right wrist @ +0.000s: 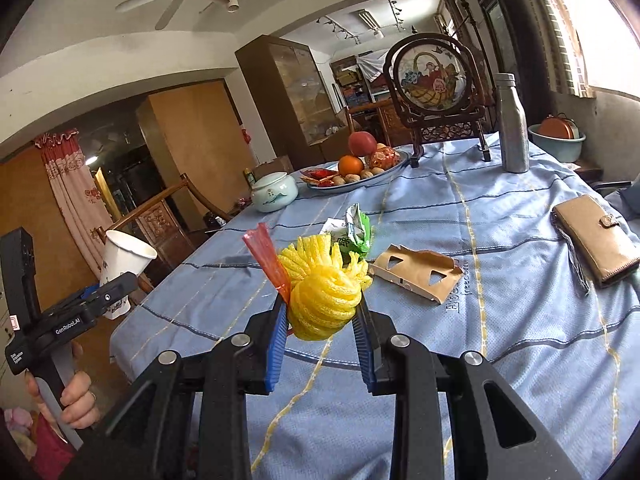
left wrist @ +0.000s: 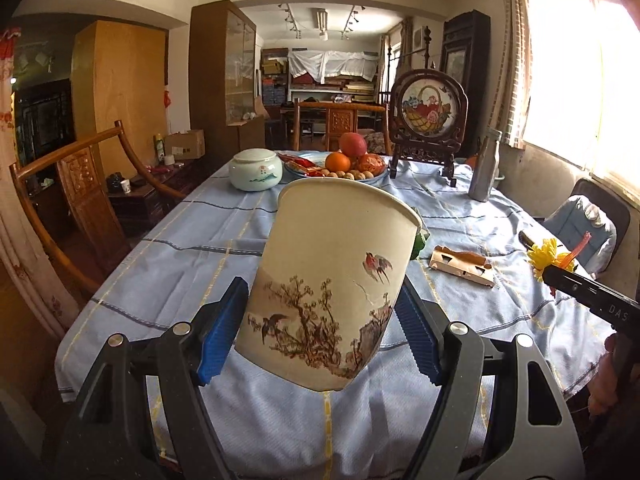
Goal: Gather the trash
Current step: 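Lift the cup with the left tool and the yellow toy with the right tool, then drop the cup from the left tool while the right tool drops the yellow toy into the wastebasket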
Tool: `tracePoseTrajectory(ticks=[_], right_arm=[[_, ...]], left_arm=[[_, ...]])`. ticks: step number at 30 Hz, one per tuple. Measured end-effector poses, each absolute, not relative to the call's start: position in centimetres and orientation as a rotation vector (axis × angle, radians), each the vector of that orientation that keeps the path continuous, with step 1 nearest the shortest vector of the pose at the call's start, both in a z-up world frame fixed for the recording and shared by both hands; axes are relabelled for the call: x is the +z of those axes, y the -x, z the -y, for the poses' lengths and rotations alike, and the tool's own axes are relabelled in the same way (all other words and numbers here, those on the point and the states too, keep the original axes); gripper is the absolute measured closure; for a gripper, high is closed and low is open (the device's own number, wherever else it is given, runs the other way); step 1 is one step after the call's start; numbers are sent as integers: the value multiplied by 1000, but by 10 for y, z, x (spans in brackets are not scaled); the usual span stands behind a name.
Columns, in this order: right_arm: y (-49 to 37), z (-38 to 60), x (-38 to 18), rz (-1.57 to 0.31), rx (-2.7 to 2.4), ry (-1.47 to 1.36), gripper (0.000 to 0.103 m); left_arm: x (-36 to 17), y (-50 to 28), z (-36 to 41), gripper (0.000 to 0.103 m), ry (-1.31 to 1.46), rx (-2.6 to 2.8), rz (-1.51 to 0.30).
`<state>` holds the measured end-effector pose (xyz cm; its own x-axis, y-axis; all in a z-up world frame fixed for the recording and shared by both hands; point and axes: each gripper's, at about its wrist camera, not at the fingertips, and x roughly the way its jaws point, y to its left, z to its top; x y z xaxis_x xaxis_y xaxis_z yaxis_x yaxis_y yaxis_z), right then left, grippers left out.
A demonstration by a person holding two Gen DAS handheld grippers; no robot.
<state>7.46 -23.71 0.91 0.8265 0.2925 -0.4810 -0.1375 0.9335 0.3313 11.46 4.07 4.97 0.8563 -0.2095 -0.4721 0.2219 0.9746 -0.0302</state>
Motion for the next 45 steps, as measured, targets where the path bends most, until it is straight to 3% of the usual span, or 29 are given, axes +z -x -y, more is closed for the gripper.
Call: tracePoseTrajectory(ticks=[12, 28, 33, 37, 45], right_arm=[[-54, 170, 18, -561, 388, -240, 72], [-45, 56, 9, -672, 613, -124, 72], [-45, 12, -3, -736, 690, -72, 72], [-42, -34, -14, -788, 773, -25, 72], [-29, -147, -48, -913, 972, 76, 72]], left_arm=[[50, -25, -147, 31, -19, 3, -467], [-68, -9, -257, 31, 28, 197, -782], [-103, -9, -280, 21, 20, 271, -883], [-96, -5, -303, 12, 75, 330, -867], [-60, 15, -340, 9, 131, 446, -743]])
